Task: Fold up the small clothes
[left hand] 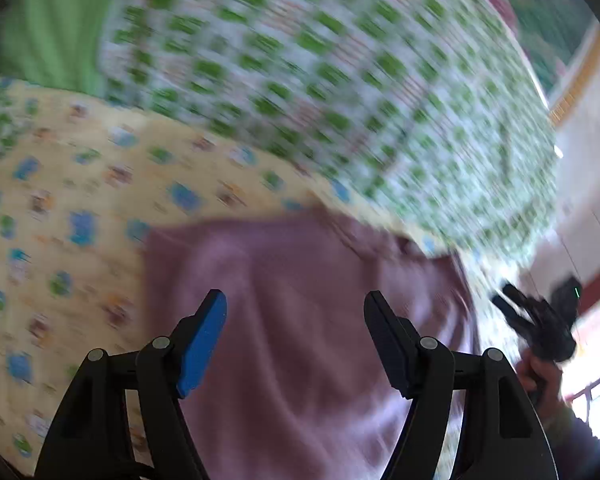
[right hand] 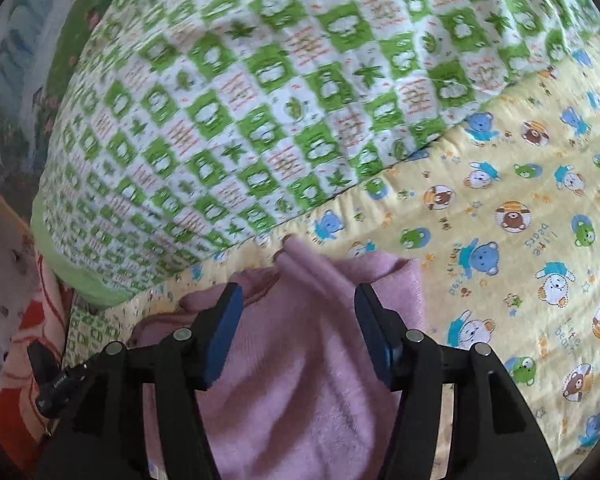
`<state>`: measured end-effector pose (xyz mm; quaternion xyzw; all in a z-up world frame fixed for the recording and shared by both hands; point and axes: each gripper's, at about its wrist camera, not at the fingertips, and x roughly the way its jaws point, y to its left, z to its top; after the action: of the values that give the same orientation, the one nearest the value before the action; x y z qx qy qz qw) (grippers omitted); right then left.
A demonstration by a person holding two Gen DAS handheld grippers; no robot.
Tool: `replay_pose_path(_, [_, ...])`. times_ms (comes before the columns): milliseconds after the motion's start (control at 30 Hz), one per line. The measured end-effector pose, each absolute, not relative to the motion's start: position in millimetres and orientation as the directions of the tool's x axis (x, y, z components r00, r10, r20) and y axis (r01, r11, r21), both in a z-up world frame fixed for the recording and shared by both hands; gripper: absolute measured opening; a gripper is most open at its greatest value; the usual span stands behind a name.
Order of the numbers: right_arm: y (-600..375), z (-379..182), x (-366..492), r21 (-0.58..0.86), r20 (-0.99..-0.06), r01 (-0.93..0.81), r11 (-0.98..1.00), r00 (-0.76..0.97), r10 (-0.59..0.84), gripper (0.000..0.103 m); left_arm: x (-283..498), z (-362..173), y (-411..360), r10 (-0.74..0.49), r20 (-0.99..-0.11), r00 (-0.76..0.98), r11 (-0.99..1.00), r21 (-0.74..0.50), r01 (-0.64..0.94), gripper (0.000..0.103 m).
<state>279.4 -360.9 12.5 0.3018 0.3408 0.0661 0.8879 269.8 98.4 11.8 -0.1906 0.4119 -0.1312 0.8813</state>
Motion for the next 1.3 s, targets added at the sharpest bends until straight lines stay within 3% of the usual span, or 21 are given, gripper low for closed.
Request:
replay_pose_path(100, [-315.0,8.3,274.8,0.539,-0.578,-0.065,0.84,0.697,0.425,0.059,266.3,-14.3,42.8,-0.469,-0.723,0.507,0.879,-0.435,0.193,0.072])
replay_pose_path(333, [-231.3,-39.3,297.9,0.486,-0.68,-0.296,0.823,0.463,0.568,0.059,303.8,-51.7,-4.0,-0.415,-0.795,0.443,0.909,-0.346,0.23,0.071])
replay_pose_path(533, [-275.0,-61.2,332.9,0.477,-0.696,-0.182,0.86,0.519,0.496,0.053,361.2,-46.1,32.1,-0.329,-0.79,0.518,0.943,-0.308,0.128,0.065])
replay_pose_path(700, [-317.9,-54.8,340.4,0.527,-0.631,-0.07,0.847,0.636,0.445,0.049,377.2,-42.8,76.8,-0.364,-0.732,0.576,0.908,-0.416,0.045,0.054])
replay_pose_path(767, [-337.2,-56.6,335.6,0.578,-0.598,-0.006,0.816,0.679,0.427,0.049,376.0,-48.4,90.3,-0.39,-0.718,0.577,0.885,-0.466,0.018,0.04])
replay_pose_path(833, [-350.9,-64.1,328.4,0.633,-0.569,0.043,0.773,0.703,0.427,0.048,372.3,-52.2,100.1,-0.409,-0.708,0.576,0.864,-0.503,-0.006,0.037])
replay_pose_path(900, [-353.5,-61.4,325.7,0.648,-0.562,0.066,0.758,0.714,0.418,0.048,365.6,-48.8,103.0,-0.41,-0.706,0.578,0.855,-0.518,-0.025,0.038])
replay_pose_path(933, [-351.2,-57.4,323.5,0.641,-0.568,0.072,0.764,0.715,0.409,0.05,356.5,-44.4,105.8,-0.392,-0.712,0.582,0.864,-0.502,-0.032,0.043])
replay_pose_path(967, [-346.9,-52.1,320.8,0.629,-0.574,0.075,0.773,0.715,0.398,0.05,348.4,-39.6,108.0,-0.358,-0.726,0.587,0.88,-0.473,-0.049,0.061])
replay_pose_path(1000, [-344.3,-46.3,317.0,0.618,-0.581,0.078,0.782,0.716,0.387,0.05,338.9,-34.6,109.0,-0.317,-0.735,0.599,0.895,-0.441,-0.068,0.066])
replay_pose_path(1300, [-329.8,-14.8,268.3,0.619,-0.578,0.097,0.78,0.729,0.367,0.057,247.5,-24.0,134.3,-0.286,-0.754,0.591,0.862,-0.472,-0.185,0.074])
